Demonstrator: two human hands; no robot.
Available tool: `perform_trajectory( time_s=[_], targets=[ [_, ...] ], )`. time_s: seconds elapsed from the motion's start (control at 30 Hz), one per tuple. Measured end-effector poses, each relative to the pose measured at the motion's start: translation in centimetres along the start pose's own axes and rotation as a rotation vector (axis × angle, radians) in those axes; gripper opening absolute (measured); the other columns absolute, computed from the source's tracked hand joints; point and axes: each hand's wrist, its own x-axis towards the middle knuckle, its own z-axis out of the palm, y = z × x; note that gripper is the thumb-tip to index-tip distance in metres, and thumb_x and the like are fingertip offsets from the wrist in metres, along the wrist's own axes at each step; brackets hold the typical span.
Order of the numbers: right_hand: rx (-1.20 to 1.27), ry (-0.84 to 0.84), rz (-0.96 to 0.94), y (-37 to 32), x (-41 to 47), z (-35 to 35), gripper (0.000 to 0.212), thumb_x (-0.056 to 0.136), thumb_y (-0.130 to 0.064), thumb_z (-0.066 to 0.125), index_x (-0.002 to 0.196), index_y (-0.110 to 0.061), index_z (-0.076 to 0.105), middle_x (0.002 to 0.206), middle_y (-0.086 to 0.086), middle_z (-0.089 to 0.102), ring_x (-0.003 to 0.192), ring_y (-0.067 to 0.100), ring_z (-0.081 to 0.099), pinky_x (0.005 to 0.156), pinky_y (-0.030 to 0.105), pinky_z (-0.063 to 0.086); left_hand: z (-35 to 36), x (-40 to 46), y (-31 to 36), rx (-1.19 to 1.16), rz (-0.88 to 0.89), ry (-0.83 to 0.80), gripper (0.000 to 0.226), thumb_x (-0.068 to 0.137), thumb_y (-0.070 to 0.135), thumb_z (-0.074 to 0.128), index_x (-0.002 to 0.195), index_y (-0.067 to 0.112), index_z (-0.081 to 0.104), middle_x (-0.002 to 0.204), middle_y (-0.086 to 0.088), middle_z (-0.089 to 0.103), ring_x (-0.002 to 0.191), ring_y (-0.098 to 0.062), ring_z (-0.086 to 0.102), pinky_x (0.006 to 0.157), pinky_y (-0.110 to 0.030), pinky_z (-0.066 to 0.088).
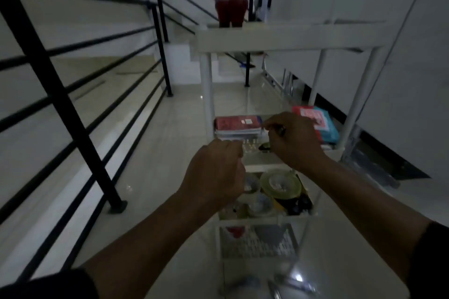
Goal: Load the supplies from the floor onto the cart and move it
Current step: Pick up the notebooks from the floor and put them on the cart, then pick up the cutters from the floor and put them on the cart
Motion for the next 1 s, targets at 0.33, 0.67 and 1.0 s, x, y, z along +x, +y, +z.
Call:
perform_trajectory(
  time_s=[0.33, 0.67, 1.0],
  targets=[
    [0.184, -0.017, 0.362, 2.4, -17.7, 2.0, 0.021, 0.080, -0.002, 0.062, 0.083, -0.015, 0.078, 0.078, -0.006, 0.072, 0.072, 0.004, 0.067, 0.066, 0.015, 0.052, 8.9, -8.4, 0.4, -0.218, -0.230, -0.126, 0.010, 0.080, 0.006, 0.055, 0.078, 0.005, 0.065, 0.069, -0.011, 0.067, 0.060, -0.026, 0.061, 0.053, -0.040, 0.051],
    [0.080, -0.285, 0.655, 9.1, -32.1, 8.8, 0.022, 0.080, -0.002, 0.061, 0.087, -0.014, 0.079, 0.085, -0.002, 0.076, 0.071, -0.003, 0.062, 0.072, 0.005, 0.048, 20.8, -20.3, 0.7, -0.268, -0.548, -0.409, 0.008, 0.080, 0.014, 0.056, 0.079, 0.015, 0.064, 0.075, -0.004, 0.067, 0.072, -0.023, 0.062, 0.061, -0.038, 0.053],
    [-0.092, -0.645, 0.795, 15.2, -41.8, 14.0, 0.025, 0.084, -0.012, 0.063, 0.106, -0.010, 0.074, 0.098, 0.005, 0.075, 0.078, 0.013, 0.069, 0.075, 0.007, 0.044, 30.6, -26.8, -1.6, -0.180, -0.675, -0.543, 0.015, 0.086, 0.022, 0.066, 0.097, 0.014, 0.072, 0.099, -0.009, 0.072, 0.091, -0.029, 0.065, 0.076, -0.035, 0.052]
  ],
)
